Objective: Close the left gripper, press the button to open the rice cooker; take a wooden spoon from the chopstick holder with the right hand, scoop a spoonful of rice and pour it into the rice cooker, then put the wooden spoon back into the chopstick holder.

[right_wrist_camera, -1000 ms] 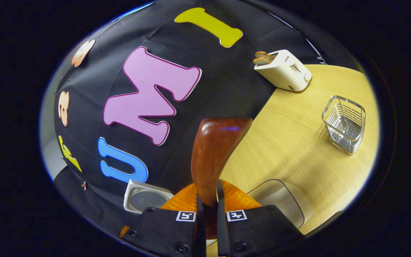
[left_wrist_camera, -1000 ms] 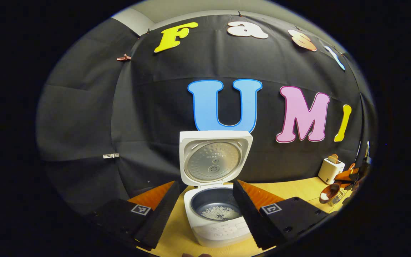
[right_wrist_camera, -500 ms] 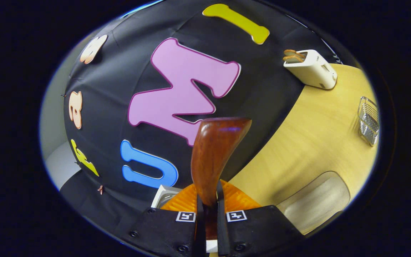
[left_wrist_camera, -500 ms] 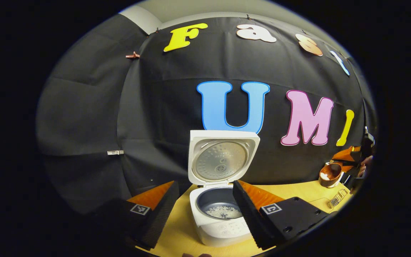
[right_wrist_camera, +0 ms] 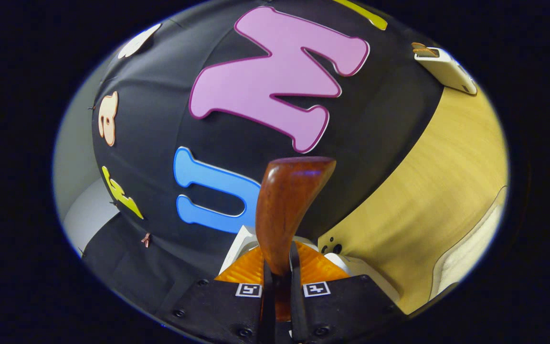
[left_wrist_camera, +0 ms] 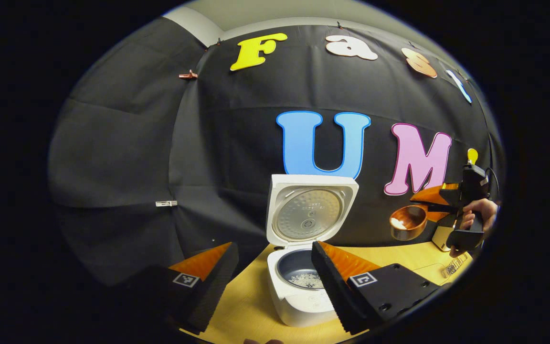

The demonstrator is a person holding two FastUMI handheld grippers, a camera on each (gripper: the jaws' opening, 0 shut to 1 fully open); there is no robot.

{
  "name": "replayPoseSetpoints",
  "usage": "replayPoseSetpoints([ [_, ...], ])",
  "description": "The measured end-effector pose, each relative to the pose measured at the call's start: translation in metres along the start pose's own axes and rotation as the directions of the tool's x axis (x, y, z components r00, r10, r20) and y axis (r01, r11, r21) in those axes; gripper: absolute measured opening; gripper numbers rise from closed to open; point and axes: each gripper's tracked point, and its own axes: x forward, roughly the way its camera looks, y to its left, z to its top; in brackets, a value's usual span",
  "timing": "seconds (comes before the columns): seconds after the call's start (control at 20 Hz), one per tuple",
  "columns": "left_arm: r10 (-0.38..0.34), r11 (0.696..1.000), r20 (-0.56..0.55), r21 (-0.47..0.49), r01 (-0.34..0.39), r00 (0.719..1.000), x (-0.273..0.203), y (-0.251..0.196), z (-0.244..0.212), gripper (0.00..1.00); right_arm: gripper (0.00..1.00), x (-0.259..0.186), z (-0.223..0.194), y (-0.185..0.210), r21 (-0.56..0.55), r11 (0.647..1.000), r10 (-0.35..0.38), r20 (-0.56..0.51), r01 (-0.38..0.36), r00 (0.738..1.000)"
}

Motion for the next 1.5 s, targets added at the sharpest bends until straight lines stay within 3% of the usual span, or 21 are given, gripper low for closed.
replayPoseSetpoints([
  [0.25, 0.016, 1.000, -0.001, -0.020, -0.016, 1.000, 0.000, 0.013, -0.003, 0.98, 0.16, 0.034, -0.040, 0.006, -0.010, 1.000, -0.006, -0.048, 0.006, 0.999],
  [0.7, 0.022, 0.999, -0.015, -0.047, -0.023, 1.000, 0.005, 0.024, -0.014, 0.96, 0.16, 0.085, -0.103, -0.009, -0.210, 0.977, -0.063, -0.114, 0.038, 0.992],
  [1.15, 0.025, 0.997, -0.033, -0.067, -0.028, 0.999, 0.007, 0.032, -0.026, 0.95, 0.17, 0.108, -0.139, -0.022, -0.492, 0.870, -0.134, -0.153, 0.043, 0.979],
  [1.5, 0.026, 0.997, -0.040, -0.075, -0.029, 0.999, 0.010, 0.035, -0.031, 0.95, 0.16, 0.111, -0.158, -0.020, -0.695, 0.719, -0.154, -0.174, -0.011, 0.973],
])
